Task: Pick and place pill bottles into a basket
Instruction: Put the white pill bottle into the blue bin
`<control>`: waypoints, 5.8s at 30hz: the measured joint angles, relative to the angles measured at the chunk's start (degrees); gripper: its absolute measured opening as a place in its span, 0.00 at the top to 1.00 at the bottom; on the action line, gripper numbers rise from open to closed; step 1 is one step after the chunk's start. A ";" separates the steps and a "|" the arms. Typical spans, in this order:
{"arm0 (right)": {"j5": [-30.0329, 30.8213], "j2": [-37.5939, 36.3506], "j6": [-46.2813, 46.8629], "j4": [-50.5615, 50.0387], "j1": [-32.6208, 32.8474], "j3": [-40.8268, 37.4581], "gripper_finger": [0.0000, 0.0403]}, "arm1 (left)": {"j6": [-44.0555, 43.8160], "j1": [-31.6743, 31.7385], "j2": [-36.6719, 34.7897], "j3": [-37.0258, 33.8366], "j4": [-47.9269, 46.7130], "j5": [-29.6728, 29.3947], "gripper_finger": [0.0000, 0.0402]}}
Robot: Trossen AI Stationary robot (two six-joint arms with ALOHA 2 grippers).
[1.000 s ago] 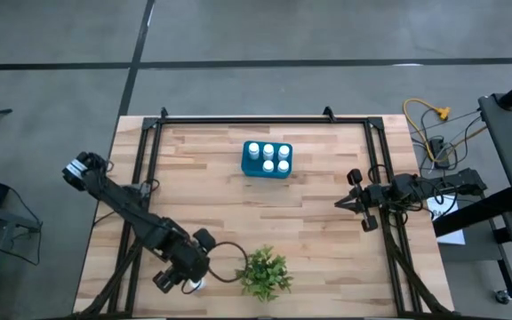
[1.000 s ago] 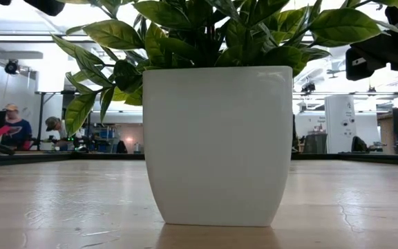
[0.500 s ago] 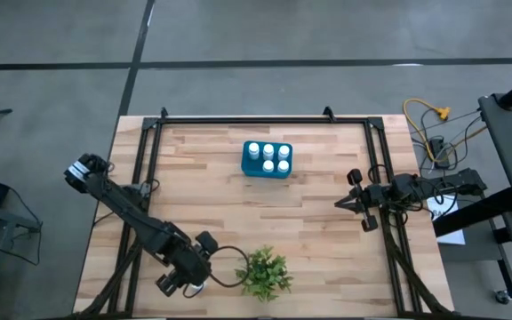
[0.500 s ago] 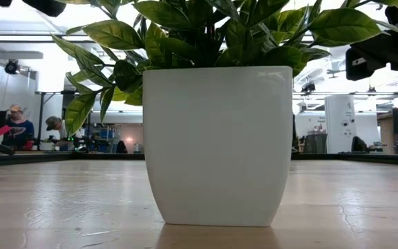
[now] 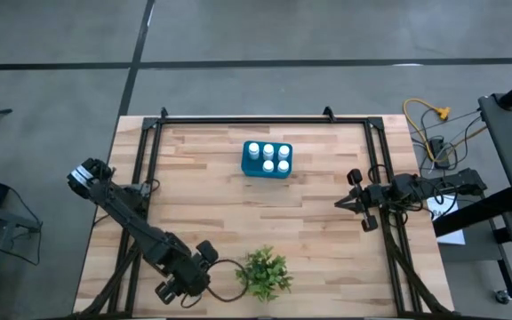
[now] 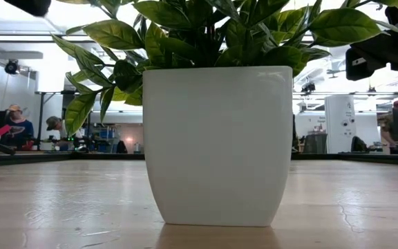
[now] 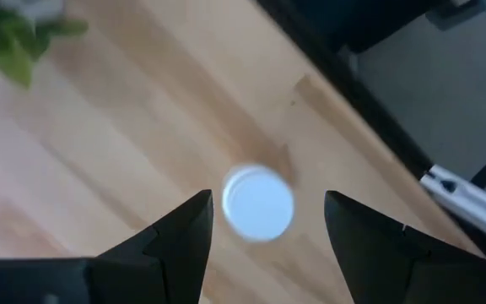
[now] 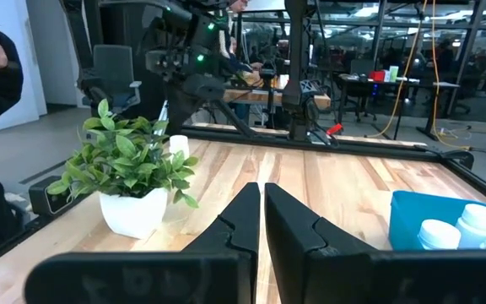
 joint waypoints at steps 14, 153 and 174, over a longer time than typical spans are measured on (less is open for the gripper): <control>0.00 0.00 0.04 0.00 0.00 0.01 0.97 | -0.02 -2.32 2.90 -0.21 3.85 -1.80 0.48; 0.00 0.00 0.03 0.01 0.00 0.00 0.97 | -0.99 10.81 -12.87 17.38 -20.89 -49.61 0.64; 0.01 0.01 0.00 0.02 0.00 0.00 0.97 | 20.84 49.55 -12.43 17.30 -11.52 -18.09 0.64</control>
